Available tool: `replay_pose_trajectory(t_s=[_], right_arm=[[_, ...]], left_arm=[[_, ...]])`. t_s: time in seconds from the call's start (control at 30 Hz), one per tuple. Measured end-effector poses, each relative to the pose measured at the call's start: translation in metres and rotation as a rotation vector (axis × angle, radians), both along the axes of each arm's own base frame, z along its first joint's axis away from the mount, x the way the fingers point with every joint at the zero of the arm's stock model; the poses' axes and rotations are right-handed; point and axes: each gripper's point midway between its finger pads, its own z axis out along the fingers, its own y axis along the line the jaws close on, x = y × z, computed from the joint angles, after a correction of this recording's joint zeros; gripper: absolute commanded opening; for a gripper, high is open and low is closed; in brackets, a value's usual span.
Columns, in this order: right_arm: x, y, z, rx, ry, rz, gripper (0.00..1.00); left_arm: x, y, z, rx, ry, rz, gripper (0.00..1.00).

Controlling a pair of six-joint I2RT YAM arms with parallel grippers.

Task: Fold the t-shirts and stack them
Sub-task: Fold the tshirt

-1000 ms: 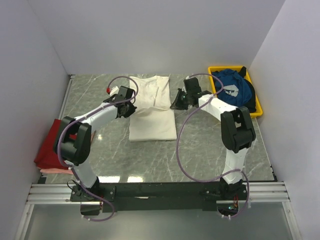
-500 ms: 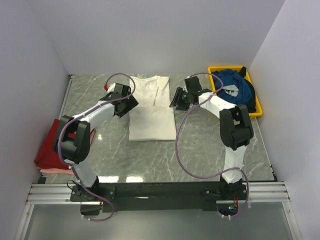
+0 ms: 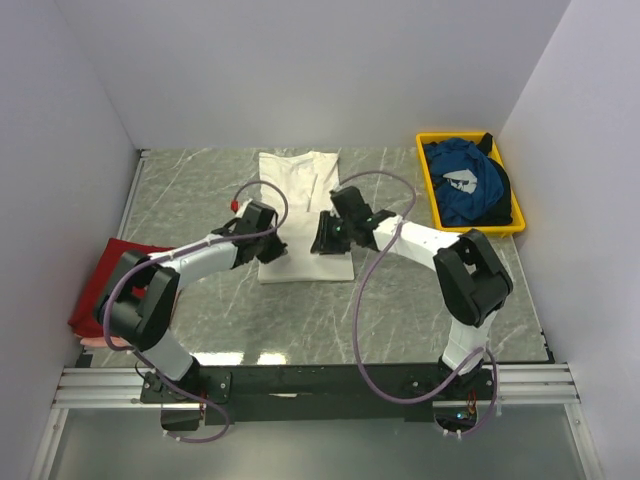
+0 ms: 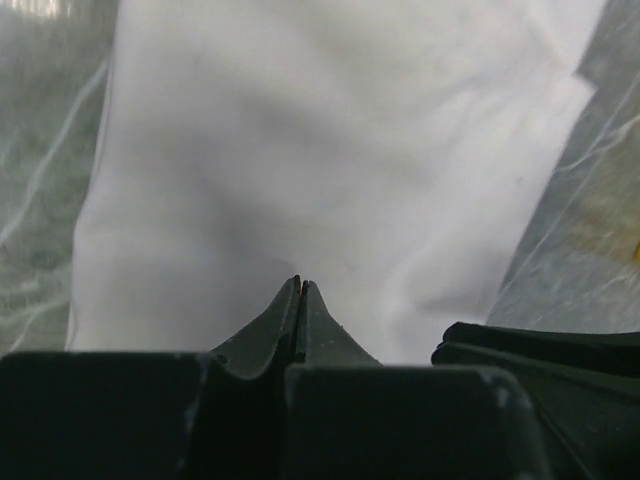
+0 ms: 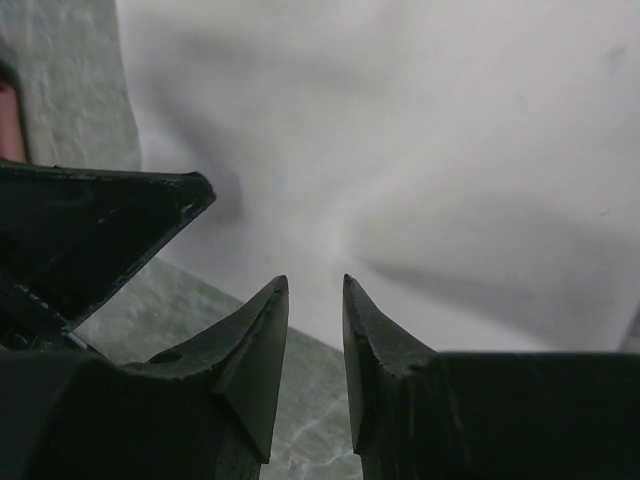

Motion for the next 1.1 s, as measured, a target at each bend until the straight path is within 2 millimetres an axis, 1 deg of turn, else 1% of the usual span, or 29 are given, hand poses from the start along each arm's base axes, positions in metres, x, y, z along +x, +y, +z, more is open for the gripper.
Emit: replay_pose_trajectory(t_s=[0.07,0.2,0.3,0.43,0.53,0.63,0.87,0.97,1.1], right_arm=[[-0.018,0.006,-0.012,-0.009,0.028,0.022,0.35],[-0.044,0.015,-0.030,-0.018,0.063,0.052,0.33],[-0.053,0.013,-0.040,-0.027,0.082,0.054,0.32],[-0.059,0.004,-0.053,-0.049,0.090,0.034,0.32],[-0.060,-0.003,-0.053,-0.047,0.081,0.018,0.32],[-0.061,-0.011,-0.053,-0.047,0.080,0.004,0.32],[-0.064,-0.034,-0.052,-0.025,0.091,-0.037,0.32],[-0.063,-0.044,-0.051,-0.020,0.095,-0.061,0.32],[-0.060,-0.058,-0.052,-0.003,0.099,-0.092,0.32]], left_arm=[[-0.016,-0.003,-0.014,-0.010,0.035,-0.013,0.01],[-0.030,-0.005,-0.019,-0.030,0.044,-0.021,0.01],[-0.037,-0.004,-0.018,-0.044,0.034,-0.019,0.01],[-0.046,0.001,-0.023,-0.049,0.036,-0.010,0.01],[-0.057,0.010,-0.035,-0.037,0.061,0.006,0.01],[-0.063,0.014,-0.043,-0.027,0.080,0.016,0.01],[-0.064,0.020,-0.040,-0.025,0.065,0.044,0.01],[-0.063,0.025,-0.033,-0.015,0.049,0.059,0.01],[-0.064,0.033,-0.031,0.005,0.046,0.078,0.01]])
